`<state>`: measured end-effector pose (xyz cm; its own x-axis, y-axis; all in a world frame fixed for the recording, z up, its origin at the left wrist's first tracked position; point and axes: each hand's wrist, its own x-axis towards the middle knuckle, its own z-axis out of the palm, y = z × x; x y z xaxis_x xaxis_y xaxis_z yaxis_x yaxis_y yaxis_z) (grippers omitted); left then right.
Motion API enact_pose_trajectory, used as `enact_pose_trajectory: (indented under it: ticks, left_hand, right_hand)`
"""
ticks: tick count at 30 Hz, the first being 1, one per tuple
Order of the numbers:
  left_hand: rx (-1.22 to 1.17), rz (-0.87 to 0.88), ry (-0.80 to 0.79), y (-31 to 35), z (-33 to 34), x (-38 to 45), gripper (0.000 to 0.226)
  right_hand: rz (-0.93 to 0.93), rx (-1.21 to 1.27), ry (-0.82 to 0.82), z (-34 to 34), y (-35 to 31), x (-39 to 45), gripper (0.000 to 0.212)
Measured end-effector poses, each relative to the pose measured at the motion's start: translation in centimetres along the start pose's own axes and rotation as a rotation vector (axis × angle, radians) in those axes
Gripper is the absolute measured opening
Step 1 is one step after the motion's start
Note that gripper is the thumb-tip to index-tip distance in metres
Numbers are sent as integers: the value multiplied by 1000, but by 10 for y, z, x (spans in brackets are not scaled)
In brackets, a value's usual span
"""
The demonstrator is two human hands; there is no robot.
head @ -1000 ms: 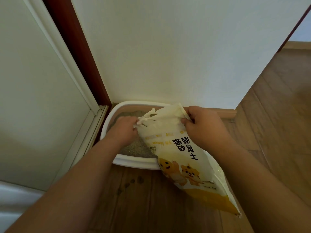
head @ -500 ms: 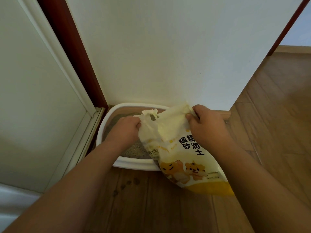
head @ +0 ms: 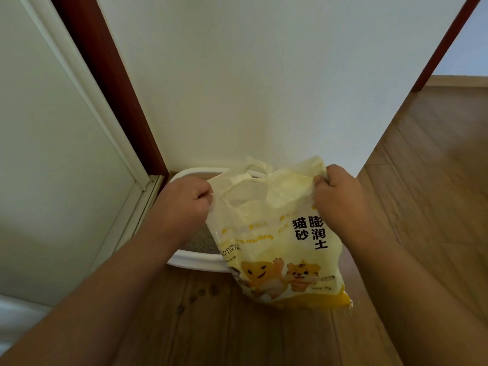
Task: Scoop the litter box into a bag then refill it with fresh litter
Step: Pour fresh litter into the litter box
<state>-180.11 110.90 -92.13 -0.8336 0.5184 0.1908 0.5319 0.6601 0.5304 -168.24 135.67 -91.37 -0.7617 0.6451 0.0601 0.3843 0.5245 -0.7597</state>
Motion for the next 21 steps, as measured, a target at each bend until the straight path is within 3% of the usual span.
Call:
enact_pose_trajectory:
  ticks: [7, 11, 13, 16, 19, 21]
  left_hand:
    - [106, -1, -24, -19, 15, 5, 21]
    - [144, 23, -27, -25, 23, 9, 19]
    - [219, 56, -42, -29, 26, 10, 19]
    - [257, 82, -57, -29, 29, 8, 20]
    - [225, -31, -147, -27, 28, 9, 21]
    - [159, -97, -301, -27, 23, 7, 27]
  right_hand:
    - [8, -75, -135, 14, 2, -7, 23]
    - [-9, -149, -137, 13, 6, 0, 19]
    - [-28, -174, -141, 13, 11, 5, 4]
    - [-13, -169, -135, 13, 19, 9, 10]
    - [31, -152, -124, 11, 22, 11, 12]
    - [52, -147, -122, 6, 25, 12, 20]
